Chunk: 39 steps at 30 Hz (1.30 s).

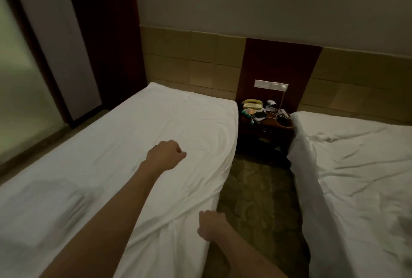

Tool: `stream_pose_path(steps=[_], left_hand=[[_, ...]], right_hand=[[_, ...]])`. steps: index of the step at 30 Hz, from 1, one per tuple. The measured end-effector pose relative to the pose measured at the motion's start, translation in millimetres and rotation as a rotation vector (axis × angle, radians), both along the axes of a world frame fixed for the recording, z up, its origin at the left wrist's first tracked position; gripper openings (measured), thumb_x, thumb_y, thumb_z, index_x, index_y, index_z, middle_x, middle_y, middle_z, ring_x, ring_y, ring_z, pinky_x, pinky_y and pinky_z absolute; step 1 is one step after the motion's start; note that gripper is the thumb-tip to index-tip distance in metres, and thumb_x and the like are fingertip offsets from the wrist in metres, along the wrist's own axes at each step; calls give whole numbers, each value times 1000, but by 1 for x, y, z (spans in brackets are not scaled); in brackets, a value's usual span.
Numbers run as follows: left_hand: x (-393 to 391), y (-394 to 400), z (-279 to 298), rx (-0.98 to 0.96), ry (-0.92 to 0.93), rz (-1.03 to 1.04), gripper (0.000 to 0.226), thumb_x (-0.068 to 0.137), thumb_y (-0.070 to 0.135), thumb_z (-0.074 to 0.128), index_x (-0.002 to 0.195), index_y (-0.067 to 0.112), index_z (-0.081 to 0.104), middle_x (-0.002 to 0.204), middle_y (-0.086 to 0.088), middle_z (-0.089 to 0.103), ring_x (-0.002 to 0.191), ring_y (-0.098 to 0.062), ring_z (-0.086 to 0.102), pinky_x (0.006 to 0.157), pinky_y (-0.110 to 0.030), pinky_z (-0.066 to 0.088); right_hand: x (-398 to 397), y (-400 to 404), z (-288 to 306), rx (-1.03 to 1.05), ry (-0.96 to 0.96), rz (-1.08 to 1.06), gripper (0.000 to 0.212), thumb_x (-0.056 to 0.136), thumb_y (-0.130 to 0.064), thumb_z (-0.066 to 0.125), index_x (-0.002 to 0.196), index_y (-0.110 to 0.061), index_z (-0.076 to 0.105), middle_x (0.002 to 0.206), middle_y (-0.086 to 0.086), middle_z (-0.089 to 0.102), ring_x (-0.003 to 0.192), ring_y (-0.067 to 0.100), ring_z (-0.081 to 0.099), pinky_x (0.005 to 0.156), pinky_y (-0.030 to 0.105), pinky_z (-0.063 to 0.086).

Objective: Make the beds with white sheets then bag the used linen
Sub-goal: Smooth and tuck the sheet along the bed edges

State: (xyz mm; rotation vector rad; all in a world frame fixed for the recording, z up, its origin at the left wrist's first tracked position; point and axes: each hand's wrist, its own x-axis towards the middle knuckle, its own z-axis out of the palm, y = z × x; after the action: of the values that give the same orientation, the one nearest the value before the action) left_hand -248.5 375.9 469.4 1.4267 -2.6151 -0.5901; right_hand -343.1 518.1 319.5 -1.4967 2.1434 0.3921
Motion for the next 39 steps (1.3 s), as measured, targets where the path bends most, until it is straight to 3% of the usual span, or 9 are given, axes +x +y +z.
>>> stream_pose_path(steps=[4,7,11,15,22,25,33,36,39], left_hand=[[-25,18,-16,45,10,73,26,98,42,48,90,18,55,90,-3,57,81,-20,55,73,-28,42],[-35,26,-43,71,-49,134,29,98,44,45,87,18,50,86,-1,53,77,-19,52,68,-28,40],[-37,25,-85,172,-132,200,38,98,44,45,101,11,63,102,-6,64,93,-22,61,78,-29,45],[-38,12,-122,253,-220,248,43,98,45,44,120,12,60,118,-8,64,106,-25,61,86,-33,48],[-44,-34,-157,376,-250,274,42,96,40,48,117,6,60,118,-12,65,106,-29,62,88,-36,49],[-49,-66,-146,361,-211,323,42,96,41,49,123,10,60,123,-10,62,110,-28,60,91,-35,48],[-62,-155,-105,236,-14,505,34,96,36,52,113,10,65,111,-8,66,100,-26,62,80,-30,45],[-70,-173,-109,238,27,592,32,96,36,51,108,10,67,99,-6,67,93,-24,64,76,-29,46],[-76,-173,-135,312,46,728,33,96,36,51,110,10,66,105,-7,68,97,-25,64,79,-31,47]], right_hand=[[-42,-3,17,-38,-16,65,48,102,-28,35,144,-7,30,144,14,41,131,31,41,110,45,32],[-61,-20,29,-112,-37,115,40,100,-27,39,135,-7,40,134,14,51,120,30,51,104,44,41],[-74,-60,46,-190,-31,195,41,101,-31,41,134,-7,39,134,13,49,122,30,49,100,43,42],[-82,-108,69,-279,-58,245,40,99,-32,43,131,-8,42,132,12,49,120,30,49,98,42,42],[-93,-175,78,-430,-62,298,35,99,-31,41,126,-8,45,122,9,53,110,27,52,89,39,43],[-97,-192,57,-366,-73,321,35,99,-31,41,126,-8,44,123,9,52,111,28,52,89,39,43],[-122,-228,-30,-41,-103,437,38,100,-33,42,128,-7,42,133,13,49,122,30,49,99,39,40],[-134,-250,-56,36,-119,531,40,99,-33,40,129,-7,41,134,13,47,124,31,47,101,41,38],[-144,-274,-74,119,-123,657,40,100,-33,40,129,-6,42,133,14,49,122,32,48,100,41,40]])
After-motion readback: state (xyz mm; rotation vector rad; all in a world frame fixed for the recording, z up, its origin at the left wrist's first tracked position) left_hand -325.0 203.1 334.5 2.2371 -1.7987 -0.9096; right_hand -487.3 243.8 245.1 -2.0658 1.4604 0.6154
